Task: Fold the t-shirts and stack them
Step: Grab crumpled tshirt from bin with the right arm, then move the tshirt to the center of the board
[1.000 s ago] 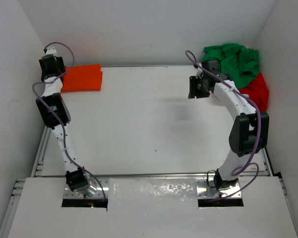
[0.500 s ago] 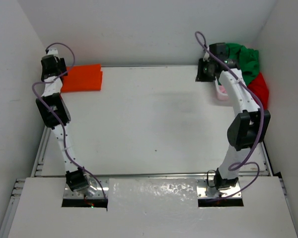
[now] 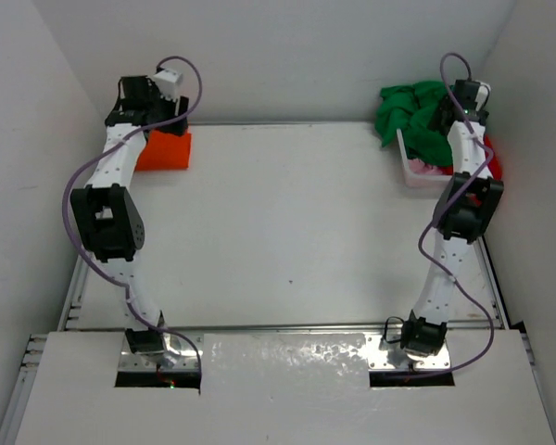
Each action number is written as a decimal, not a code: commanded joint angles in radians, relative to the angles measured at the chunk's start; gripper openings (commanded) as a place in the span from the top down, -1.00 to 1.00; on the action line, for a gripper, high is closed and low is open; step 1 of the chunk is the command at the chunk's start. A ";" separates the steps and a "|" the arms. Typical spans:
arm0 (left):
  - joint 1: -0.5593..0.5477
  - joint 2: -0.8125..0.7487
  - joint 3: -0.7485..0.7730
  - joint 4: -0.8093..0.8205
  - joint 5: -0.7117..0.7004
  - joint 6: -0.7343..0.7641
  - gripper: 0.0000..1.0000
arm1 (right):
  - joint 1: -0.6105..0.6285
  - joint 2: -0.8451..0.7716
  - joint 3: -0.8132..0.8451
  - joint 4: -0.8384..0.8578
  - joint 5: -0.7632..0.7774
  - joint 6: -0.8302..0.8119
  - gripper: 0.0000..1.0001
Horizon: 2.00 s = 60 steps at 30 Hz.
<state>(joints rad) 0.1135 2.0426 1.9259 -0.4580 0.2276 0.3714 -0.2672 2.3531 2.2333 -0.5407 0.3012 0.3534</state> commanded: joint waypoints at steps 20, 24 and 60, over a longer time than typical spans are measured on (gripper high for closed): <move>-0.015 -0.009 -0.041 -0.271 -0.120 -0.005 -0.27 | -0.095 0.281 0.152 0.559 -0.065 -0.045 1.00; -0.021 -0.022 -0.041 -0.269 -0.119 -0.012 -0.27 | -0.073 0.069 -0.096 0.631 -0.108 -0.091 1.00; -0.021 -0.633 -0.416 -0.151 0.116 -0.135 -0.27 | 0.452 -1.065 -0.522 0.892 -0.559 0.655 1.00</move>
<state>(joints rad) 0.0921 1.4563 1.4654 -0.6537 0.3214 0.2852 0.0380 1.1866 1.7149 0.2996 -0.2157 0.8810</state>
